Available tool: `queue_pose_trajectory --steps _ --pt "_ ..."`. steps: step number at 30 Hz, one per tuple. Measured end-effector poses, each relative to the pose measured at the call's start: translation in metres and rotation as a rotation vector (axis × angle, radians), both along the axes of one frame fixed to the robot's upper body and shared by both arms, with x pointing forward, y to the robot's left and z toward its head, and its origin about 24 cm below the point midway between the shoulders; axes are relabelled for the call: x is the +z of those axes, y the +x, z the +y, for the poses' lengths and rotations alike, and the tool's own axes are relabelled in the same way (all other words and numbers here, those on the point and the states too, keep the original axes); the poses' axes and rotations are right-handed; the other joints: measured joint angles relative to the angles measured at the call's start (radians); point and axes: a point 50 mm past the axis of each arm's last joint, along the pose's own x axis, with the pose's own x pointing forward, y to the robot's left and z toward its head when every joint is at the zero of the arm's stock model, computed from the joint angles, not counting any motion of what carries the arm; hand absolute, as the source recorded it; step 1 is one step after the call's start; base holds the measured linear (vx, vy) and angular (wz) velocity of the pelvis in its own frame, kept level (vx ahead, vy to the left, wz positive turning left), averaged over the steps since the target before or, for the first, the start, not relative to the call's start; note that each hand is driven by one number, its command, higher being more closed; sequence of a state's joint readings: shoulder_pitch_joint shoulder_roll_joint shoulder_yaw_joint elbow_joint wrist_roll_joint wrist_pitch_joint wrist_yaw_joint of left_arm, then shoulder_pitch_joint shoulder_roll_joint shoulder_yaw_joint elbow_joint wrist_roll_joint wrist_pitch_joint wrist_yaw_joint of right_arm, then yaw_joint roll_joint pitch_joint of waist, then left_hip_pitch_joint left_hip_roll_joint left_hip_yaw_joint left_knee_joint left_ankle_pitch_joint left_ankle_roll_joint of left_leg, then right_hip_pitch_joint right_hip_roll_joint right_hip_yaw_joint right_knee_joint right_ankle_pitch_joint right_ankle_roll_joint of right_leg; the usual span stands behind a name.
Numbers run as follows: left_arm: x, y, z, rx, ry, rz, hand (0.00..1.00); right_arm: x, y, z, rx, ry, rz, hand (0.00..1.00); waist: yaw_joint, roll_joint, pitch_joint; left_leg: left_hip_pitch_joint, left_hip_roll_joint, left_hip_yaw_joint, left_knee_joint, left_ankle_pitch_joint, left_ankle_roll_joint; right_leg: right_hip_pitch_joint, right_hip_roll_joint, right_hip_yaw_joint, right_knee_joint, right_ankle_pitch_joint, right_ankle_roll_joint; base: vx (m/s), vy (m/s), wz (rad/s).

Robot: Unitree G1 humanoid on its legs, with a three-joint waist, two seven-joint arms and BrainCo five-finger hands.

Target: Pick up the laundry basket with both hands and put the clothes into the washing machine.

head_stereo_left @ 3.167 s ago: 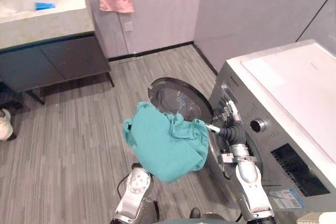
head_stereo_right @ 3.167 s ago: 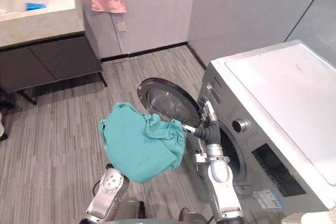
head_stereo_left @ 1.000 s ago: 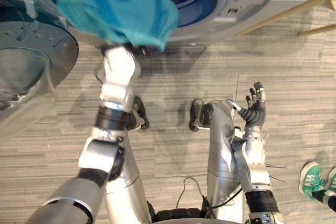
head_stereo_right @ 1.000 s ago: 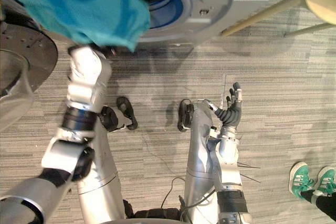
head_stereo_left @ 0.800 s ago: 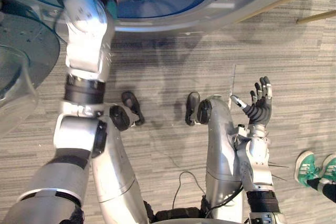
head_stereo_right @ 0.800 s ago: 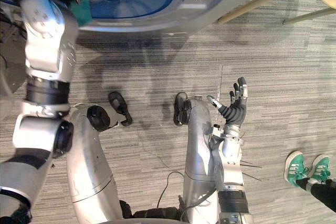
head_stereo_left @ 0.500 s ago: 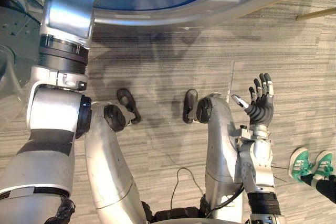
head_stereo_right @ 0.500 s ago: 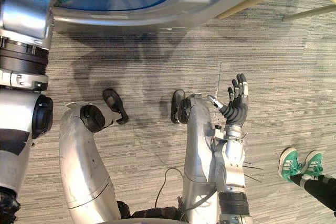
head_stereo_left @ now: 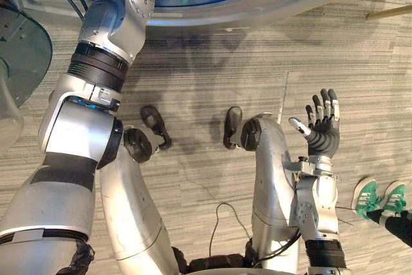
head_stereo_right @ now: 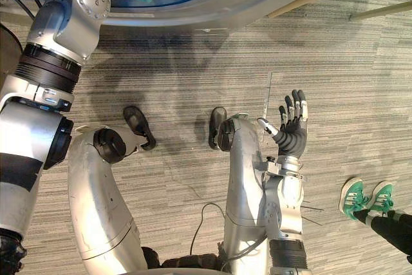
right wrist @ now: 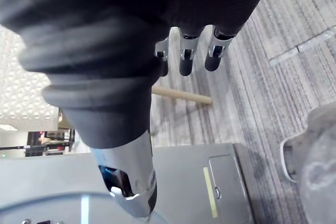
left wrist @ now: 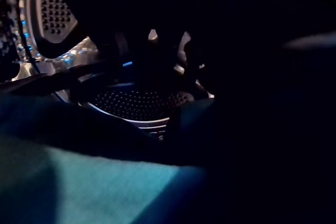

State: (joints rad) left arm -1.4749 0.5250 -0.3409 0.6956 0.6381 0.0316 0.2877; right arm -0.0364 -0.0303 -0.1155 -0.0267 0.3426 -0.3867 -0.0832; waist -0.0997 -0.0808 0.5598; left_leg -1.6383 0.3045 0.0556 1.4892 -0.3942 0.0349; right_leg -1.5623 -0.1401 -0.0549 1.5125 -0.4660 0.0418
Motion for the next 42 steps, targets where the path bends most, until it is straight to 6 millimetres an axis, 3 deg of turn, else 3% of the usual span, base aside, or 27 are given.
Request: queue_pose_trajectory --steps 5,9,14,17,19,21,23,25,28,32,37,40,42 --pt "0.019 -0.015 0.017 -0.132 -0.262 -0.091 0.0 -0.003 -0.003 0.0 -0.021 -0.031 0.02 0.0 0.001 0.0 0.0 0.001 -0.006 -0.001 -0.005 0.003 -0.001 0.001 -0.003 -0.002 -0.001 0.0 0.0 0.03 -0.013 0.02" --pt "0.026 -0.032 0.027 -0.22 -0.372 -0.196 0.0 -0.002 -0.003 0.003 -0.029 -0.061 0.025 0.0 0.004 0.0 0.0 0.018 -0.01 -0.005 -0.007 0.003 -0.001 0.019 -0.008 -0.006 0.003 -0.001 -0.002 0.05 -0.02 0.06" --pt "-0.017 -0.048 0.035 -0.296 -0.425 -0.25 0.0 -0.006 -0.005 0.006 -0.039 -0.086 0.05 0.0 0.013 0.001 -0.001 0.093 -0.029 -0.009 -0.046 0.013 -0.02 0.1 -0.024 -0.019 -0.018 -0.017 -0.004 0.01 -0.047 0.17" --pt "-0.065 -0.051 0.039 -0.285 -0.47 -0.207 0.0 -0.009 -0.007 0.006 -0.045 -0.106 0.066 0.0 0.037 0.001 -0.002 0.154 -0.038 -0.009 -0.099 0.027 -0.04 0.16 -0.032 -0.035 -0.055 -0.021 -0.011 0.01 -0.084 0.18" --pt "-0.12 -0.047 0.034 -0.277 -0.548 -0.073 0.0 -0.01 -0.006 0.007 -0.043 -0.118 0.085 0.0 0.061 0.002 -0.004 0.216 -0.043 -0.012 -0.148 0.043 -0.046 0.226 -0.035 -0.052 -0.095 -0.021 -0.021 0.03 -0.085 0.16" --pt "-0.159 -0.046 0.028 -0.276 -0.624 0.041 0.0 -0.011 -0.006 0.007 -0.04 -0.117 0.098 0.0 0.07 0.003 -0.005 0.265 -0.047 -0.012 -0.182 0.053 -0.048 0.276 -0.035 -0.061 -0.126 -0.019 -0.025 0.04 -0.069 0.1" --pt "-0.218 -0.051 0.018 -0.294 -0.757 0.236 0.0 -0.014 -0.006 0.008 -0.047 -0.125 0.129 0.0 0.077 0.005 -0.007 0.367 -0.051 -0.004 -0.241 0.056 -0.054 0.376 -0.034 -0.072 -0.183 -0.018 -0.026 0.08 -0.069 0.11" --pt "-0.275 -0.068 0.006 -0.368 -0.941 0.434 0.0 -0.023 -0.01 0.006 -0.061 -0.142 0.186 0.0 0.089 0.009 -0.026 0.511 -0.064 0.007 -0.332 0.066 -0.07 0.516 -0.035 -0.084 -0.266 -0.018 -0.027 0.11 -0.064 0.16" --pt "-0.325 -0.092 0.002 -0.397 -1.107 0.583 0.0 -0.047 -0.021 0.002 -0.084 -0.165 0.298 0.0 0.108 0.015 -0.094 0.651 -0.077 0.019 -0.439 0.076 -0.087 0.66 -0.037 -0.108 -0.369 -0.013 -0.032 0.13 -0.07 0.16" --pt "-0.416 -0.141 0.019 -0.244 -1.37 0.87 0.0 -0.103 -0.049 -0.003 -0.083 -0.151 0.579 0.0 0.119 0.024 -0.239 0.973 -0.11 0.037 -0.71 0.129 -0.101 0.997 -0.036 -0.169 -0.643 0.029 -0.015 0.24 -0.032 0.28" --pt "-0.479 -0.189 0.04 -0.016 -1.469 1.09 0.0 -0.136 -0.067 -0.008 -0.07 -0.153 0.751 0.0 0.125 0.043 -0.339 1.248 -0.133 0.101 -0.951 0.181 -0.095 1.264 -0.028 -0.187 -0.901 0.103 0.011 0.23 0.04 -0.01" --pt "-0.502 -0.211 0.053 0.093 -1.462 1.197 0.0 -0.16 -0.081 -0.01 -0.061 -0.148 0.874 0.0 0.13 0.056 -0.43 1.354 -0.146 0.137 -1.109 0.232 -0.099 1.356 -0.006 -0.182 -1.084 0.179 0.025 0.2 0.052 -0.22" --pt "-0.508 -0.216 0.058 0.124 -1.448 1.231 0.0 -0.174 -0.089 -0.015 -0.046 -0.153 0.953 0.0 0.124 0.065 -0.452 1.425 -0.165 0.15 -1.221 0.28 -0.098 1.423 0.003 -0.18 -1.196 0.232 0.031 0.15 0.053 -0.13"
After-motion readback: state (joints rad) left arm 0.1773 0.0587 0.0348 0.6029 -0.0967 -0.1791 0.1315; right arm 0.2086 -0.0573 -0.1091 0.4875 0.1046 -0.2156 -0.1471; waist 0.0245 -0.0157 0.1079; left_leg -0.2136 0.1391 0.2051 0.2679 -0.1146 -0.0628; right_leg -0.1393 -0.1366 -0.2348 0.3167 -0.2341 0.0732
